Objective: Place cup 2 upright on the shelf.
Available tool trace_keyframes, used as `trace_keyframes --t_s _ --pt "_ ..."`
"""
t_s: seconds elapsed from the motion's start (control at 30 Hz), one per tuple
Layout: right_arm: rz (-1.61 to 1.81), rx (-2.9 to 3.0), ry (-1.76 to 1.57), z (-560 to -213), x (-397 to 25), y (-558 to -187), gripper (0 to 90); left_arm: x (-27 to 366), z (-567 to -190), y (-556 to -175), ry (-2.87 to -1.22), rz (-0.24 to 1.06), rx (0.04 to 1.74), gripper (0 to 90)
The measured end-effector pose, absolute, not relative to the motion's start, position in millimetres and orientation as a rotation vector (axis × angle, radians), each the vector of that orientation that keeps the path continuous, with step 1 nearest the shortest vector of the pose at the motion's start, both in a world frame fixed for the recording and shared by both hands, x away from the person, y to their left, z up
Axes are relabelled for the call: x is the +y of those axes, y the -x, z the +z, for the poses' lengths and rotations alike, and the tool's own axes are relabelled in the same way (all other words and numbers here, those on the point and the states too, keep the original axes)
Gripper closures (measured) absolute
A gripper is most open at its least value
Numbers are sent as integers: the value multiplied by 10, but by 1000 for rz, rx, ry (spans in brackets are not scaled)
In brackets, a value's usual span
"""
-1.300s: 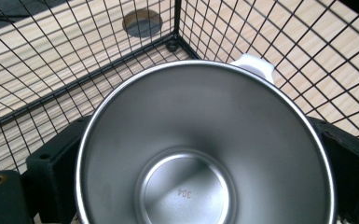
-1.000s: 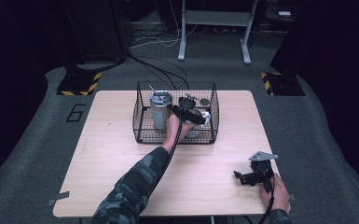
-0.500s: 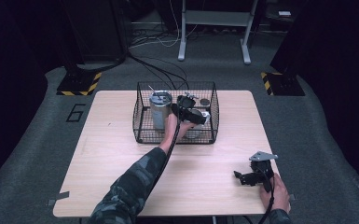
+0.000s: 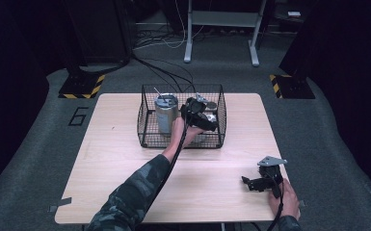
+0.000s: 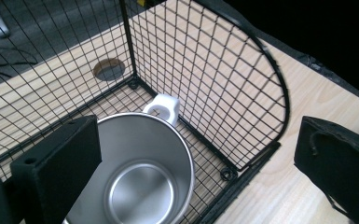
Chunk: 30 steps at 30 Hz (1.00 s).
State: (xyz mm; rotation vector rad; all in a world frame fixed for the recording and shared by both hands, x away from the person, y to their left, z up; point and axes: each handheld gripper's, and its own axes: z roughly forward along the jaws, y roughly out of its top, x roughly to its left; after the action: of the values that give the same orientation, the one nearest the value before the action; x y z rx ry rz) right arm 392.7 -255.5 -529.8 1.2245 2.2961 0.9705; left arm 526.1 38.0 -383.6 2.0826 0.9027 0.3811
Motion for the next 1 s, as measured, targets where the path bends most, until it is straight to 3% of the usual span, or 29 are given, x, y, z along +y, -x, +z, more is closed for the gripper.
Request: trace_keyframes --t_s 0.43,1.0 --pt "967 2299 -1222 -5298 -2556 -3926 0 629 -3726 -4952 -2095 413 833 4" --pt "968 2299 -1223 -5298 -2554 -3926 0 1257 -3839 -4496 -2089 459 850 3"
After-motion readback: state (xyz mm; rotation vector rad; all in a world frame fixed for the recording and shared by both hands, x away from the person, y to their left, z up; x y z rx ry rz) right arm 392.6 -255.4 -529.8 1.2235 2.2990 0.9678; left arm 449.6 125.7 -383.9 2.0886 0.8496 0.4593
